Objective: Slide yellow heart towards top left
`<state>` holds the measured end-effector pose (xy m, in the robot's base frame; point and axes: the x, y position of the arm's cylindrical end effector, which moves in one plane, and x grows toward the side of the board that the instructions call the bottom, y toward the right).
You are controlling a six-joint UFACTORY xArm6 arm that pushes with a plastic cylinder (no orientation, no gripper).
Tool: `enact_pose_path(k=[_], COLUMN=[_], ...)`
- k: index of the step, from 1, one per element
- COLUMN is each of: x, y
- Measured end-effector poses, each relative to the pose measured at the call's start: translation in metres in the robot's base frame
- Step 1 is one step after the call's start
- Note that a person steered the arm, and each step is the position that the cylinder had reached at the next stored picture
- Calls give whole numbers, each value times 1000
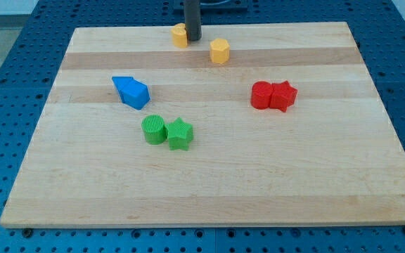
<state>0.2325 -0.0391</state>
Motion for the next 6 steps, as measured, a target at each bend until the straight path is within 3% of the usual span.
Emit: enact_pose_path(k=[6], x=[-7], y=[-76])
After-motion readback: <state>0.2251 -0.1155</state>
